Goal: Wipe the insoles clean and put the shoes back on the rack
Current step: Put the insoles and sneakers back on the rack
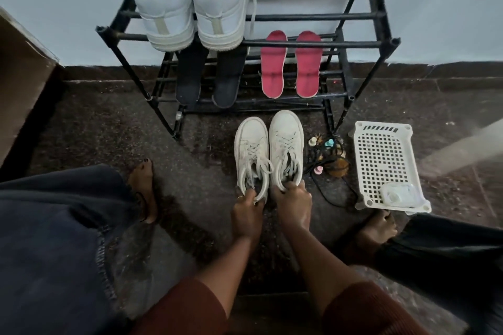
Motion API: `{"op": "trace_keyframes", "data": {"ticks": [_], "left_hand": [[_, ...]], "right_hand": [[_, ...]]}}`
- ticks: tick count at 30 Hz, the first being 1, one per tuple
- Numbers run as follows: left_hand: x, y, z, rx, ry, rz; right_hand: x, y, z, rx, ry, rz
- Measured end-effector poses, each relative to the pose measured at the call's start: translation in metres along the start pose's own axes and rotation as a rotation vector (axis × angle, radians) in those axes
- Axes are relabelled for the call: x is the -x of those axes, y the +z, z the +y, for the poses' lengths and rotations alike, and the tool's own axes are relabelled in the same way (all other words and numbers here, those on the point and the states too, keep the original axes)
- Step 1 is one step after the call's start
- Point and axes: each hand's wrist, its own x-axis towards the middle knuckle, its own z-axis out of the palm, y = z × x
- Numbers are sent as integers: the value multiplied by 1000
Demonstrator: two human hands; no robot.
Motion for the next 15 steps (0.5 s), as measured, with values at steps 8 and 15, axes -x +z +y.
{"op": "trace_keyframes", "data": {"ticks": [8, 15], "left_hand": [[35, -36, 38, 56, 153, 75], [36, -80, 102, 139, 382, 203]], "right_hand": [[38, -53, -14, 35, -82, 138], [44, -115, -46, 118, -247, 358]]}}
